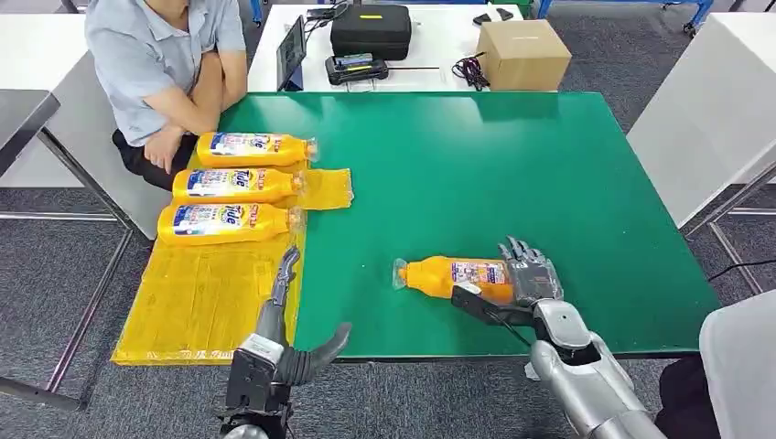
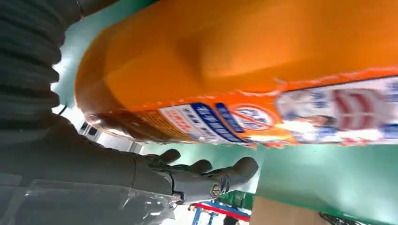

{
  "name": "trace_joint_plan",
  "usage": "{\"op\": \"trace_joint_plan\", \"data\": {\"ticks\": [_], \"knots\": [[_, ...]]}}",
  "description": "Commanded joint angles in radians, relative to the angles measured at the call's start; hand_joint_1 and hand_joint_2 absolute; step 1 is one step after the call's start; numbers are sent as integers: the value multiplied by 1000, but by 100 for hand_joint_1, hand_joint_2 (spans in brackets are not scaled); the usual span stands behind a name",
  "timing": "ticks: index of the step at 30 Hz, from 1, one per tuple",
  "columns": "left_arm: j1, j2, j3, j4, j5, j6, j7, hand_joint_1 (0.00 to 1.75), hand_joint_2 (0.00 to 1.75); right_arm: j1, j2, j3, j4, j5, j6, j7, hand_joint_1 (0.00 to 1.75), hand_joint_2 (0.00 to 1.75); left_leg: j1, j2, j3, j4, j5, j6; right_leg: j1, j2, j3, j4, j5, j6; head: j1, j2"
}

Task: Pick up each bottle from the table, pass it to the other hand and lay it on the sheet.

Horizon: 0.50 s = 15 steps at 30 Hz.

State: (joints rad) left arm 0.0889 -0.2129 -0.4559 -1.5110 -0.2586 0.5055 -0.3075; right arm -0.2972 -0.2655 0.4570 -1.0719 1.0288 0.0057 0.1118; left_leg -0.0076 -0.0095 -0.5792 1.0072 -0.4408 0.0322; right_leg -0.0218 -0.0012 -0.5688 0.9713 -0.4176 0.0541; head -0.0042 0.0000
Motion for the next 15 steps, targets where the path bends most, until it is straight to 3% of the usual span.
{"op": "trace_joint_plan", "data": {"ticks": [1, 2, 3, 6, 9, 15], "knots": [[-33, 32, -30, 66, 2, -7, 6, 0, 175, 3, -33, 31, 101, -22, 39, -14, 0, 175, 1, -2, 2, -1, 0, -1, 1, -2, 3, -2, 0, -2, 0, 0], [-36, 32, -33, 70, 4, -11, 5, 0, 175, 2, -35, 29, 105, -39, 47, -27, 143, 175, 2, -2, 2, -1, 0, -2, 2, -3, 4, -2, 0, -3, 0, 0], [-40, 32, -36, 76, 4, -13, 3, 0, 175, 5, -37, 20, 114, -76, 67, -52, 171, 175, 1, -2, 3, -1, 0, -2, 1, -3, 4, -2, 0, -2, 0, 0], [-63, 32, -44, 113, 25, -30, -24, 0, 175, 25, -76, -15, 141, -226, 140, -150, 175, 175, 1, -3, 2, -1, 1, -2, 1, -4, 4, -2, 0, -2, 0, 0], [-79, 29, -50, 143, 42, -31, -50, 0, 175, 49, -76, -56, 171, -342, 124, -228, 175, 175, 1, -6, 5, -2, 1, -1, 1, -6, 5, -3, -1, -1, 0, 0], [-92, 26, -65, 165, 52, -37, -60, 0, 175, 44, -56, -66, 239, -388, 109, -253, 175, 175, 2, -3, 8, -2, 0, -2, 2, -4, 10, -5, 0, -2, 0, 0]]}}
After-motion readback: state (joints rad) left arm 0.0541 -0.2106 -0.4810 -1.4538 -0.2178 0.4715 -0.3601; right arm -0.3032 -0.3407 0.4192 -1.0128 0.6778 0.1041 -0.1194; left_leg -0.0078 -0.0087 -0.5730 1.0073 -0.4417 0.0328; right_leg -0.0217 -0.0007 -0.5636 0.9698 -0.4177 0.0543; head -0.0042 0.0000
